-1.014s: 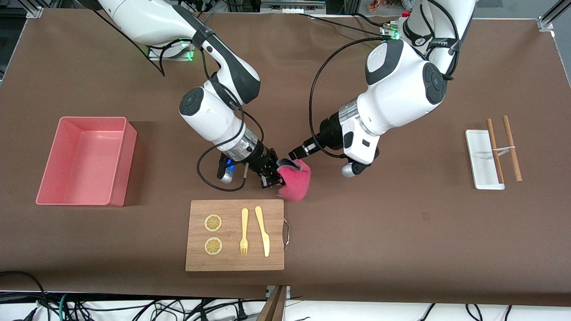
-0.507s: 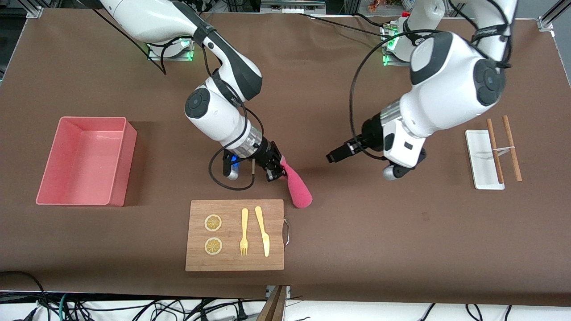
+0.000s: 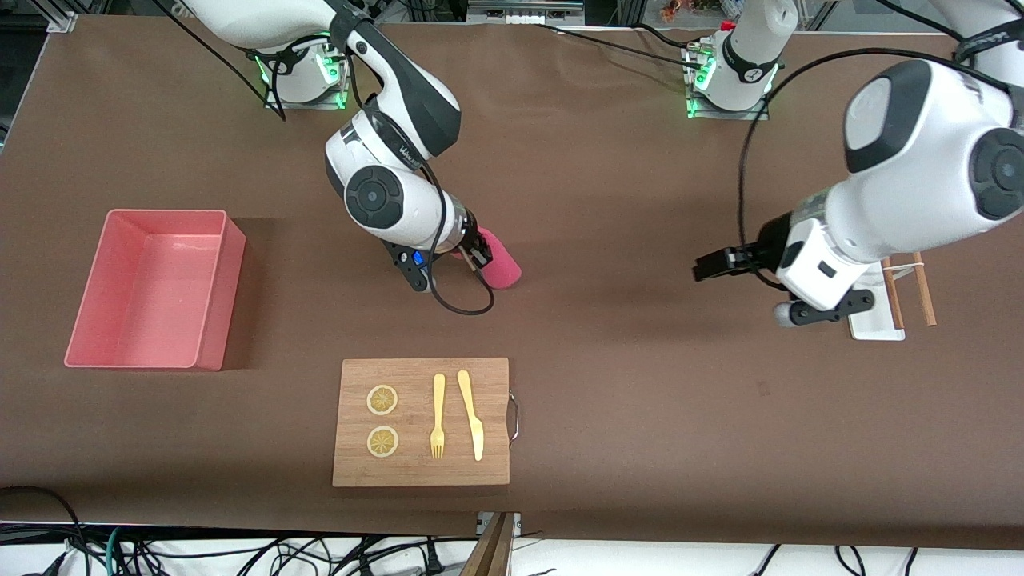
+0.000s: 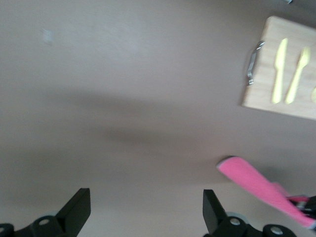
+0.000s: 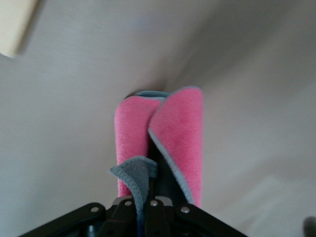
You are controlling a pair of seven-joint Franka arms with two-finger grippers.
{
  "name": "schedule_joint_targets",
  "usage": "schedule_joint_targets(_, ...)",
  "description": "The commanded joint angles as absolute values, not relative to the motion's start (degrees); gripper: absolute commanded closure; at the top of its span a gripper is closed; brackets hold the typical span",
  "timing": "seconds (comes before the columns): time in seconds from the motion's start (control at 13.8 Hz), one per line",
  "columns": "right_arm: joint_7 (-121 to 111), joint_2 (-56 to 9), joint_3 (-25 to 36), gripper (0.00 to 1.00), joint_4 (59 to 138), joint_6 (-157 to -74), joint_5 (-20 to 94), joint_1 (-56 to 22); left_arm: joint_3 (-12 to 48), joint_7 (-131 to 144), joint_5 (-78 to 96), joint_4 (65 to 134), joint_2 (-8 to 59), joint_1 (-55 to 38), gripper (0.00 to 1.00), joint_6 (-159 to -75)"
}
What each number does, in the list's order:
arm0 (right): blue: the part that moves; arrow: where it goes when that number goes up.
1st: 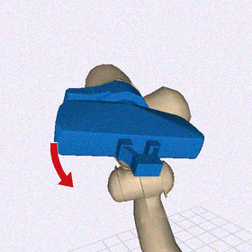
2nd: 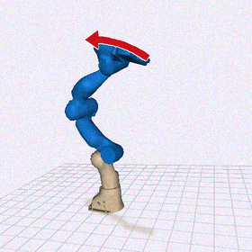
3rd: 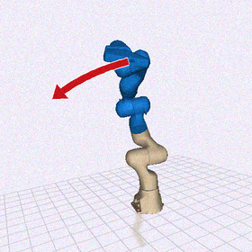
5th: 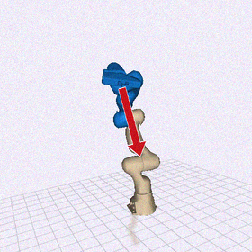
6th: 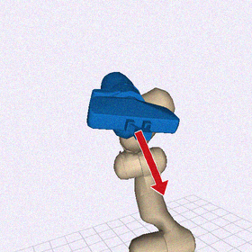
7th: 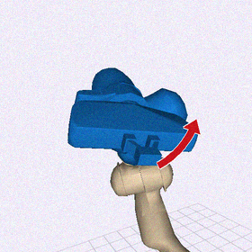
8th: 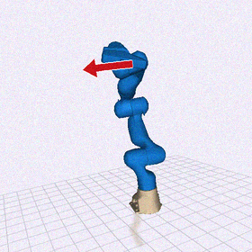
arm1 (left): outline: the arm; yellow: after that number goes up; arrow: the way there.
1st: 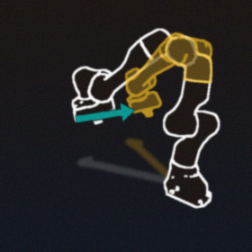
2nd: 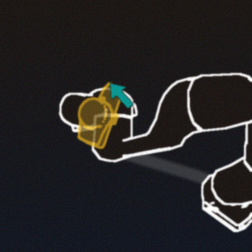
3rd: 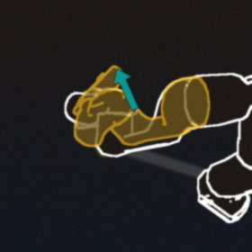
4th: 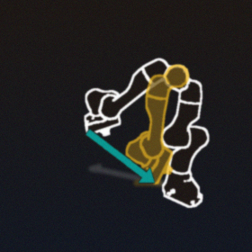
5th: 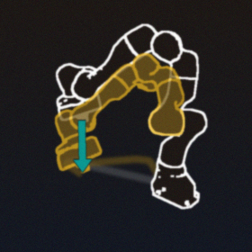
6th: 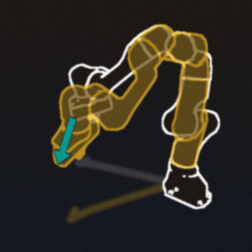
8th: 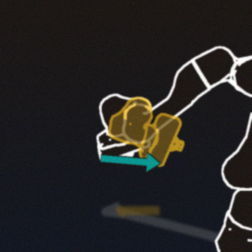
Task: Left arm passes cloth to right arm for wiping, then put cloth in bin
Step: 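Release the cloth from the left gripper and withdraw it, then wipe the table with the cloth in the right gripper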
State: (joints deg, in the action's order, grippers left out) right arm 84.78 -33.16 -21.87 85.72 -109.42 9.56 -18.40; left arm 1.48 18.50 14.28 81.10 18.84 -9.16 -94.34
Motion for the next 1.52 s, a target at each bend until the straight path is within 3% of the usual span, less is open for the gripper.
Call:
schedule_joint_targets(0.0,77.11,-32.26,-22.06,1.0,91.83,-107.93,9.06,-16.61,2.02,7.08,9.33,81.39,17.75,-6.34,0.0,-91.24)
schedule_joint_targets(0.22,67.71,-32.17,-19.35,1.0,96.05,-107.93,6.77,-14.68,1.76,-4.01,4.77,81.39,16.53,-5.02,0.0,-89.22)
schedule_joint_targets(0.43,55.24,-31.99,-12.15,1.0,97.12,-105.92,5.54,-14.5,1.76,-12.46,0.36,82.44,14.16,-3.52,0.0,-88.68)
schedule_joint_targets(0.58,45.75,-31.47,-6.79,1.0,97.12,-104.42,4.75,-14.07,1.67,-12.49,0.35,86.89,9.35,-2.21,0.0,-89.81)
schedule_joint_targets(0.8,29.76,-31.38,1.99,1.0,97.03,-103.1,4.75,-13.71,1.41,-12.48,-2.27,98.23,-0.15,-1.58,0.0,-98.59)
schedule_joint_targets(1.01,19.19,-31.38,7.63,1.0,96.77,-103.01,4.66,-13.54,2.1,-12.66,-1.76,98.09,-0.53,0.17,0.0,-96.96)
schedule_joint_targets(1.23,12.4,-31.03,9.84,1.0,95.63,-103.1,0.74,-13.45,1.76,-13.71,-1.67,95.98,1.23,0.87,0.0,-95.36)
schedule_joint_targets(1.45,14.14,-31.29,7.49,1.0,94.75,-104.32,-3.96,-13.45,1.76,-13.62,-1.67,95.98,1.23,0.97,0.0,-95.01)
